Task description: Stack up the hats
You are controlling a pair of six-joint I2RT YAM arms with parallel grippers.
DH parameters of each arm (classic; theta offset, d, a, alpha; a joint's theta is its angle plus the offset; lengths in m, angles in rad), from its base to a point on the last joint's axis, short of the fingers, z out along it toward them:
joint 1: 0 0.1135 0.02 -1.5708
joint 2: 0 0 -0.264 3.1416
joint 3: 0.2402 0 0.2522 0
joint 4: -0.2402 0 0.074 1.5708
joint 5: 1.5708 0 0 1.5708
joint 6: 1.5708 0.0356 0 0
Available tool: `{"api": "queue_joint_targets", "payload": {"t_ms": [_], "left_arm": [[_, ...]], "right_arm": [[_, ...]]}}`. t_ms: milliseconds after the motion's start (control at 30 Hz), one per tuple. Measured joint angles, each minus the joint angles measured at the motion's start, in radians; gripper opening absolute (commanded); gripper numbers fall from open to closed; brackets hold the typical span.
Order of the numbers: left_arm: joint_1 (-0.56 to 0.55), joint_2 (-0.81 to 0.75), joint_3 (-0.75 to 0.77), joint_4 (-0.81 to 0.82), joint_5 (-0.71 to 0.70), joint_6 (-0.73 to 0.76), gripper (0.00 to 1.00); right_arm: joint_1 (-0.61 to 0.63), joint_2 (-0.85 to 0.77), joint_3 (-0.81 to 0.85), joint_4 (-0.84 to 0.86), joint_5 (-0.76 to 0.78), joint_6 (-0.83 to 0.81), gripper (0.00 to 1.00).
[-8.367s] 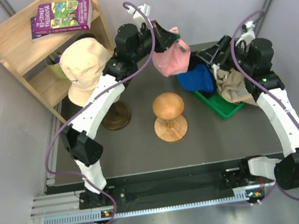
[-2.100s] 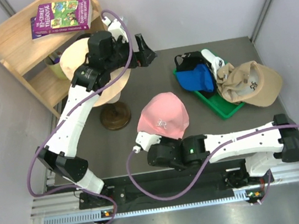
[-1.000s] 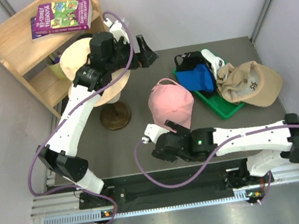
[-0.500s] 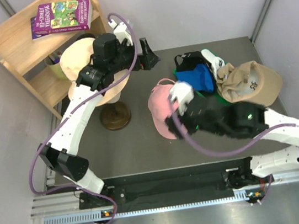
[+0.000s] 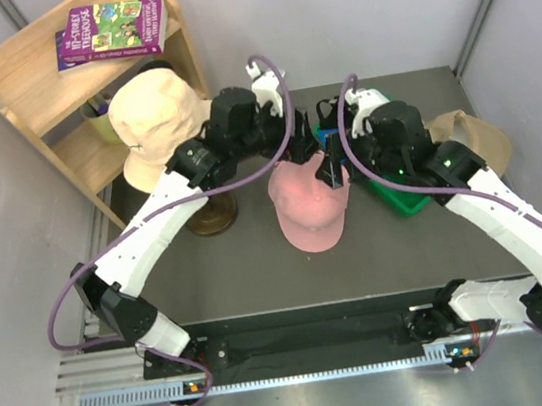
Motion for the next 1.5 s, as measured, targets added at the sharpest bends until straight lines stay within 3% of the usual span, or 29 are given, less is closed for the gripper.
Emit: {"api": "queue_joint_targets", "payload": {"t_ms": [167,367,633,1033,1233,1500], "left_arm": [[-0.006,-0.049,-0.158,-0.004,-0.034,-0.068,0.82],[-0.006,-0.054,-0.184,-0.016,-0.072,-0.129,0.72],[-0.006,-0.073,-0.205,-0.021,-0.117,-0.177,0.64],[-0.006,-0.082,-0.247,-0.029,-0.132,-0.230,0.63],[0.000,-0.099,-0.261,-0.030,-0.134,-0.242,0.64],[0.011,-0.117,-0.265,-0.029,-0.135,-0.245,0.64]], "right_arm": [[0.000,-0.056,-0.081,0.027,-0.078,0.019,0.68],[0.047,-0.072,-0.113,0.045,-0.084,0.019,0.61],[0.138,0.015,-0.119,0.056,0.004,0.018,0.52],[0.236,0.080,-0.090,0.015,0.194,0.023,0.42],[0.275,0.098,-0.077,-0.003,0.264,0.024,0.31],[0.311,0.124,-0.060,-0.012,0.335,0.031,0.02]]}}
